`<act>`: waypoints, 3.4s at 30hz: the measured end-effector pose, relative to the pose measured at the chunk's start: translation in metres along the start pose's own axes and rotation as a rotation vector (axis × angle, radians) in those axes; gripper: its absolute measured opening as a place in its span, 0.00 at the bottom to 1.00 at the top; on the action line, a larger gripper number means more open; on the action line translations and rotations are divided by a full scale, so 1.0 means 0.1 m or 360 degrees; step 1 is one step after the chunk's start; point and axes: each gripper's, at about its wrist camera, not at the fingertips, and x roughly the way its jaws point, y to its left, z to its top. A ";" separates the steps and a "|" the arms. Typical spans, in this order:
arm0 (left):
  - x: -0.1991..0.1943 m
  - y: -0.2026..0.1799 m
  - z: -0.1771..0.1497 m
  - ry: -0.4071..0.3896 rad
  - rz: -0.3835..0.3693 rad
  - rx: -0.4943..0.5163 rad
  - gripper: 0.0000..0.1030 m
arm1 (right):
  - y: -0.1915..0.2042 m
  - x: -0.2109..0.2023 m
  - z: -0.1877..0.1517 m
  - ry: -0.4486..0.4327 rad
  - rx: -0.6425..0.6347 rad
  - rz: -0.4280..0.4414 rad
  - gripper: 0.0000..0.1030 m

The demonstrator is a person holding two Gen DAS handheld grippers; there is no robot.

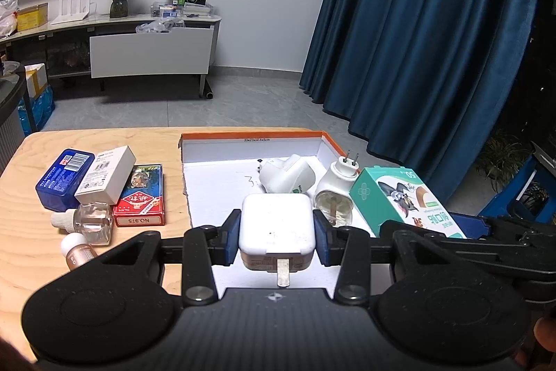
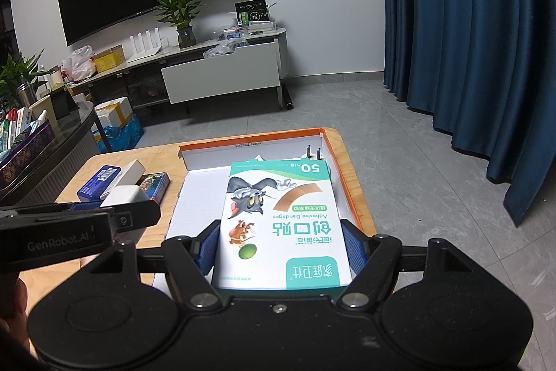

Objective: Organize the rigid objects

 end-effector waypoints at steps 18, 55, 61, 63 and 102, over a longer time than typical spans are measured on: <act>0.00 0.00 0.00 0.0001 0.0005 0.0000 0.41 | 0.00 0.05 0.07 0.0043 -0.0041 0.0001 0.82; 0.01 0.01 -0.01 0.0010 0.0016 -0.0002 0.41 | 0.04 0.09 0.03 0.0053 -0.0060 0.0015 0.82; 0.01 0.01 -0.01 0.0010 0.0017 -0.0002 0.41 | 0.06 0.10 0.03 0.0054 -0.0063 0.0015 0.82; 0.01 0.01 -0.01 0.0010 0.0017 -0.0002 0.41 | 0.06 0.10 0.03 0.0054 -0.0062 0.0016 0.82; 0.03 0.02 -0.03 0.0023 0.0024 -0.0024 0.41 | 0.02 0.21 0.01 0.0084 -0.0095 0.0026 0.82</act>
